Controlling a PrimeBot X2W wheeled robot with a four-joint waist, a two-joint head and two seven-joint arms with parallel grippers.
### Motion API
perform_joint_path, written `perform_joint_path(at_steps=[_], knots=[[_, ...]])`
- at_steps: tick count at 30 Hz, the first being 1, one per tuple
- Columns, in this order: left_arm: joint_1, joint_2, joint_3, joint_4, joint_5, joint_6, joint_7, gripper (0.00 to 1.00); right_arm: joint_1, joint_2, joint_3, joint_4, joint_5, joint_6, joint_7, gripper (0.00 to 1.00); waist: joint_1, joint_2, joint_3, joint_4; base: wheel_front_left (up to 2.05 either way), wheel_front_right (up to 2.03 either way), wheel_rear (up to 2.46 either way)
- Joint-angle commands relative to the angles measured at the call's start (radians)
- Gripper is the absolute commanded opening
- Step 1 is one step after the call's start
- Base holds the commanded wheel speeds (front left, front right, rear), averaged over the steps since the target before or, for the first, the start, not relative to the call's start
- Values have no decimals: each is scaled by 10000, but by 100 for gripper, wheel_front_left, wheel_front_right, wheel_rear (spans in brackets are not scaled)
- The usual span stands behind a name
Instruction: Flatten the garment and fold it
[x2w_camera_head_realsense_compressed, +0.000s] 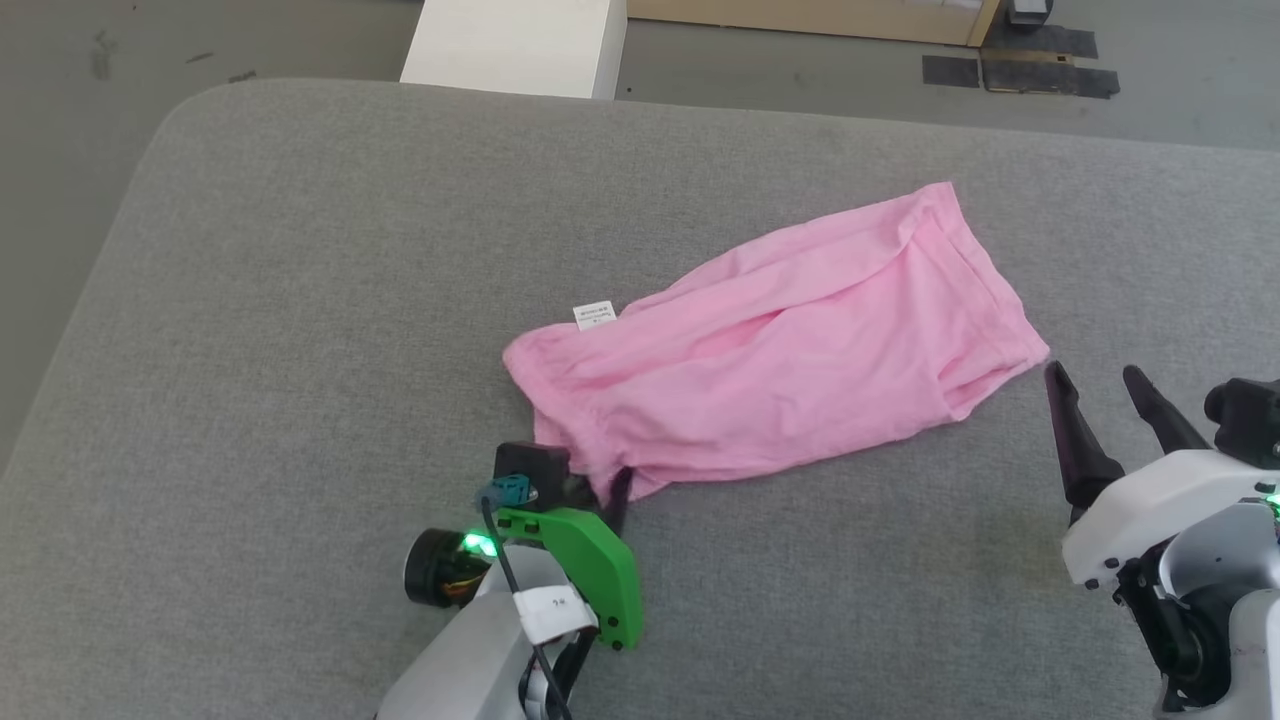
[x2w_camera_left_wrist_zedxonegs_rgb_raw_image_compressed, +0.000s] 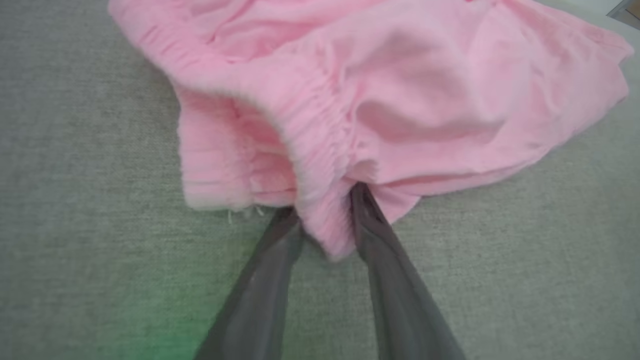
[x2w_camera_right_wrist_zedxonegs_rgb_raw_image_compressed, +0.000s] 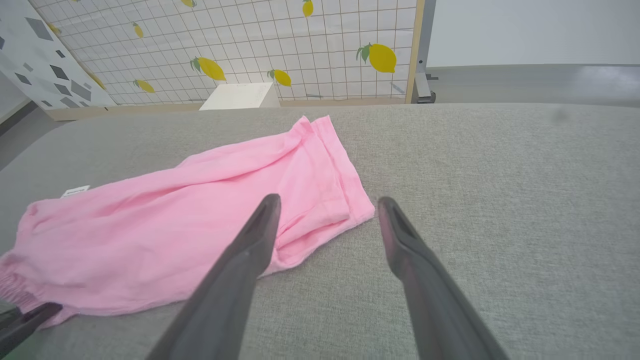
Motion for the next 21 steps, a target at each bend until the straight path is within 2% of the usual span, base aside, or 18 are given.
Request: perform_joint_path(at_steps=[1, 7, 17, 21], knots=[[14, -35, -95, 220, -144, -76, 128, 0, -81, 19, -83, 118, -106, -15, 67, 100, 1, 0, 13, 32, 0, 0, 0], [-70, -61, -225, 218, -198, -300, 23, 0, -783, 26, -470, 1019, -589, -15, 309, 100, 1, 0, 90, 134, 0, 0, 0], [-429, -81, -445, -59, -134, -492, -53, 0, -3364, 29, -1068, 4334, -1604, -15, 449, 100, 1, 0, 631, 562, 0, 0, 0], [-573, -97, -532, -172, -101, -511, -76, 0, -4175, -17, -1427, 5569, -2375, -15, 779, 100, 1, 0, 883, 745, 0, 0, 0]])
